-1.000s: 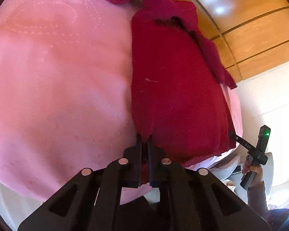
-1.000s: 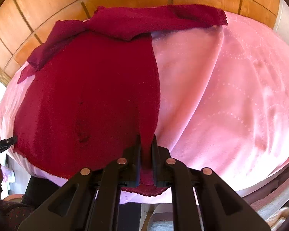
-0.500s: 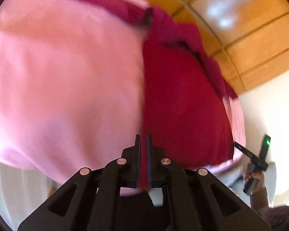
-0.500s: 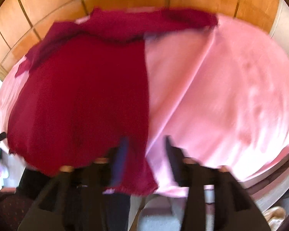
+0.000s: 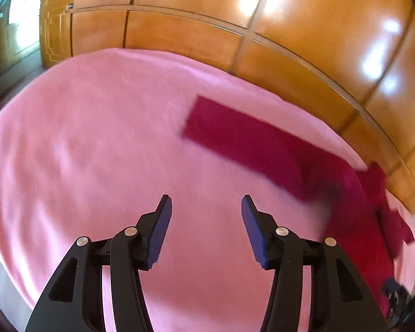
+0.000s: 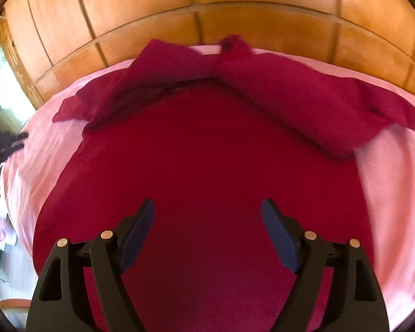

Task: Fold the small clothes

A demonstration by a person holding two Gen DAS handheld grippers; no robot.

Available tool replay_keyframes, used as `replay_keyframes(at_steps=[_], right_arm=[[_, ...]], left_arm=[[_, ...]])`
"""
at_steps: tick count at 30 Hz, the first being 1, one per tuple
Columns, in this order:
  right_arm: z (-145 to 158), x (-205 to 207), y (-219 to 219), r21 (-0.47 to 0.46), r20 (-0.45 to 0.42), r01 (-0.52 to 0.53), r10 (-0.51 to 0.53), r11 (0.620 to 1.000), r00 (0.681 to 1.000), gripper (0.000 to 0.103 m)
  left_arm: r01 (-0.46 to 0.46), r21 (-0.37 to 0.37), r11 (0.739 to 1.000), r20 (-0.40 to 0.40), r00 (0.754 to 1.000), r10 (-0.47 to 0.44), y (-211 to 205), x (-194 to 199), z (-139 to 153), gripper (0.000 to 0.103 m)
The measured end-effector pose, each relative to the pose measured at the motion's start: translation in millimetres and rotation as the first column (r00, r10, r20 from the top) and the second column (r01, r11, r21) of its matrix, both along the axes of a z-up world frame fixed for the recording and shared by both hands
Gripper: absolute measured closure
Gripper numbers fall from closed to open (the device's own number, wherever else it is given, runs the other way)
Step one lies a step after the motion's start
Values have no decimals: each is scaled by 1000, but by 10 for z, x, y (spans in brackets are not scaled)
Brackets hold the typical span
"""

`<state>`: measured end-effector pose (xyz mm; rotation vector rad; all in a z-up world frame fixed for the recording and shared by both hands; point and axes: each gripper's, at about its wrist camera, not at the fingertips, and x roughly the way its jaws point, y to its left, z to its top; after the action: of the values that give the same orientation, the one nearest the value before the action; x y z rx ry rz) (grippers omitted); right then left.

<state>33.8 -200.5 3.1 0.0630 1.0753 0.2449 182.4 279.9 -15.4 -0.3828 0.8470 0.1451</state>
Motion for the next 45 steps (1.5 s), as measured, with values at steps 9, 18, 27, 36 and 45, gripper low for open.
replay_keyframes(at_steps=[9,18,27,36,45], right_arm=[[-307,72,84,24,25,25,-26,999,999,2],[-315,42,87,1,45,14,-14,1000,999,2],[-345,59,132,-21,50,19,-18,1000,999,2],[-347,69,141,-32,51,21,-19,999,999,2],[-178,143,-46,36,7,41,-41,999,999,8]], left_arm=[[3,55,998,-93,996,2,346,1170,-269,49],[-4,-8,1000,-58,998,4,478,1516,-391,98],[-242,45,969,71,969,239,1310,712,-49,98],[-310,156,938,-89,941,326,1599,374,-476,102],[-427,252,868,68,903,424,1127,-5,24,36]])
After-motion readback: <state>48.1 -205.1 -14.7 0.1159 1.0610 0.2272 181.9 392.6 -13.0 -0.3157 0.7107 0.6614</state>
